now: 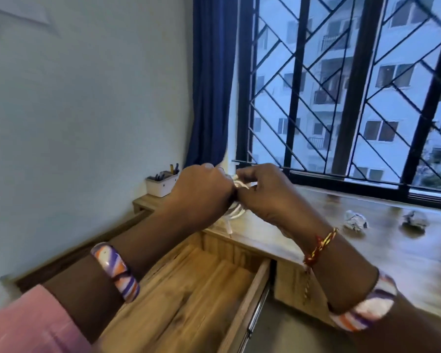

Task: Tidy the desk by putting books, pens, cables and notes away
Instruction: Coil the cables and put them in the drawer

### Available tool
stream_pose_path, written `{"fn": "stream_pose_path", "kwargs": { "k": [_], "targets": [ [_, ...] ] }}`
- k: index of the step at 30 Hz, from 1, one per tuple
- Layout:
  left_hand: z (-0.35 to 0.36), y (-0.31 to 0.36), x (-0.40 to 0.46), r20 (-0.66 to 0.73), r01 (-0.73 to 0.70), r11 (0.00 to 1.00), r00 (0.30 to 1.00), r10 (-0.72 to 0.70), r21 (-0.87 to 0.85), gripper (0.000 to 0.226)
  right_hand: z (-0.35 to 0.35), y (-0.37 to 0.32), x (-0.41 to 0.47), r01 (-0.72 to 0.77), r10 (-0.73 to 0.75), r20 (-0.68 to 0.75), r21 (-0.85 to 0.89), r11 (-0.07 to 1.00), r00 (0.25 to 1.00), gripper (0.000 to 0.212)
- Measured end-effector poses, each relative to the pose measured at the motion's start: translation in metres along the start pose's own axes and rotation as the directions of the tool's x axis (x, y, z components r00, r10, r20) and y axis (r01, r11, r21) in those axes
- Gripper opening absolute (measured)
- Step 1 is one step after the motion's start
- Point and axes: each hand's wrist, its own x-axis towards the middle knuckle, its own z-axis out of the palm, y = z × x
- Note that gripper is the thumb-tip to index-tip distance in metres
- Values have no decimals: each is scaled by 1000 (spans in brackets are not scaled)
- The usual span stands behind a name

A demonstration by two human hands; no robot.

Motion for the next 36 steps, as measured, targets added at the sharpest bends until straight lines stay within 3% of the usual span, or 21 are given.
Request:
{"fn": "stream_pose_path", "kwargs": {
  "k": [3,6,11,15,19,21,25,27,29,31,36],
  "targets": [
    [-4,-5,-34,-6,-86,996,996,85,-28,35,16,-16,-21,33,-3,116,-256,966,993,7],
    [-8,-5,-57,-11,-159,986,987,159,-44,34,27,-24,-43,33,27,156,-369,929,987,13],
    [-20,-12,-80,-17,-174,985,985,174,6,35,42,-33,-70,31,-3,87,-324,945,996,9],
    [-23,-17,-98,-13,-30,991,1000,28,-134,36,55,-41,-81,4,1,23,-219,976,1000,14],
    [-21,-13,-108,49,-88,996,995,88,2,33,61,-43,-87,19,-19,0,-237,971,1000,15],
    [-20,-14,-109,30,-124,991,992,123,48,31,63,-41,-86,1,5,21,-253,968,1000,20],
    [-11,-15,-108,40,-136,988,990,133,68,23,72,-35,-86,35,3,105,-352,935,994,8],
    [-5,-15,-108,25,-113,991,993,111,65,18,72,-33,-84,39,-12,97,-281,959,995,20],
    [-5,-14,-104,-44,-38,999,998,38,-9,16,68,-29,-80,0,8,67,-120,993,998,28],
    [2,-8,-97,-52,26,975,998,-39,-222,24,64,-20,-74,-16,16,29,4,1000,999,22],
    [37,16,-75,41,181,780,980,-196,-598,24,56,12,-66,-55,60,-77,67,996,995,18]
  ]
}}
